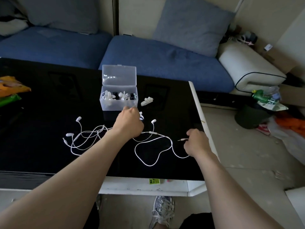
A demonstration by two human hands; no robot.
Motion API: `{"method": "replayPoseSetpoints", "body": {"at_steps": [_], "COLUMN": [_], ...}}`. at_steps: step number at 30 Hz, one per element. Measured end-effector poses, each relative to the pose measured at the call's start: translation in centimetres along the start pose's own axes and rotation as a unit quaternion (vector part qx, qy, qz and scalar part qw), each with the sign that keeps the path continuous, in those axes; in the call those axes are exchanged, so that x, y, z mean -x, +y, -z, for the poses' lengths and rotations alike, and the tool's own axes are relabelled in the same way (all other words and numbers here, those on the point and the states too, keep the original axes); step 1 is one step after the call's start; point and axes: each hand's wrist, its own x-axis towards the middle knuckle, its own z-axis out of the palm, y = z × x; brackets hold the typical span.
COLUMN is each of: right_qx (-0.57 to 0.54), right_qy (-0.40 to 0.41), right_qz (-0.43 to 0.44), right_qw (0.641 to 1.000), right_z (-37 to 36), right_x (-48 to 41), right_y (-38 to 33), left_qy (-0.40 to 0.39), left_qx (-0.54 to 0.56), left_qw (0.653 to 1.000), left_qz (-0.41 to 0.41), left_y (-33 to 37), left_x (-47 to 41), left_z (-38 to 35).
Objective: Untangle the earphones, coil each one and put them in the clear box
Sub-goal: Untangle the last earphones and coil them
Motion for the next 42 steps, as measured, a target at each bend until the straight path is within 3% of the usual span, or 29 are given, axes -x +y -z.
{"method": "replayPoseSetpoints", "body": {"at_steps": [3,6,10,14,17,22,28,32,37,39,42], "right_qx": [0.026,0.042,0.090,0.134,0.062,-0.120,-0.160,-0.267,-0.427,-0.434,-0.346], "right_qy": [0.016,0.030,-0.001,-0.010,0.007,0.086,0.206,0.251,0.179,0.134,0.062], "right_qz": [-0.005,-0.007,0.030,0.127,0.224,0.330,0.291,0.291,0.214,0.198,0.205], "right_qw": [1.000,0.999,0.995,0.983,0.973,0.932,0.921,0.884,0.860,0.868,0.914], "right_z": [-0.4,-0.3,-0.1,0.4,1.4,3.0,3.2,2.7,3.2,3.3,3.0], "right_x": [-0.3,-0.4,0.0,0.9,1.3,3.6,4.2,3.8,4.2,4.3,4.5], "right_y": [0.4,0.4,0.1,-0.9,-3.0,-6.7,-8.1,-9.0,-10.6,-10.7,-10.8], "left_qy": [-0.075,-0.062,-0.048,-0.018,-0.015,-0.054,-0.071,-0.084,-0.143,-0.135,-0.112], "left_qx": [-0.087,-0.123,-0.061,0.009,0.086,0.185,0.259,0.373,0.567,0.572,0.565], "left_qw": [0.993,0.990,0.995,0.989,0.980,0.971,0.957,0.923,0.811,0.808,0.817], "left_qz": [0.005,-0.006,-0.062,-0.149,-0.177,-0.143,-0.107,-0.049,-0.026,-0.038,-0.027], "left_y": [0.9,1.7,2.1,2.2,2.7,2.8,2.3,2.6,2.6,2.5,2.4], "left_x": [0.5,0.6,0.5,0.8,1.3,2.0,2.9,3.3,2.9,2.8,2.6], "left_z": [-0.3,-0.7,-1.1,-1.6,-1.1,0.4,2.6,3.5,4.8,4.7,4.3]}}
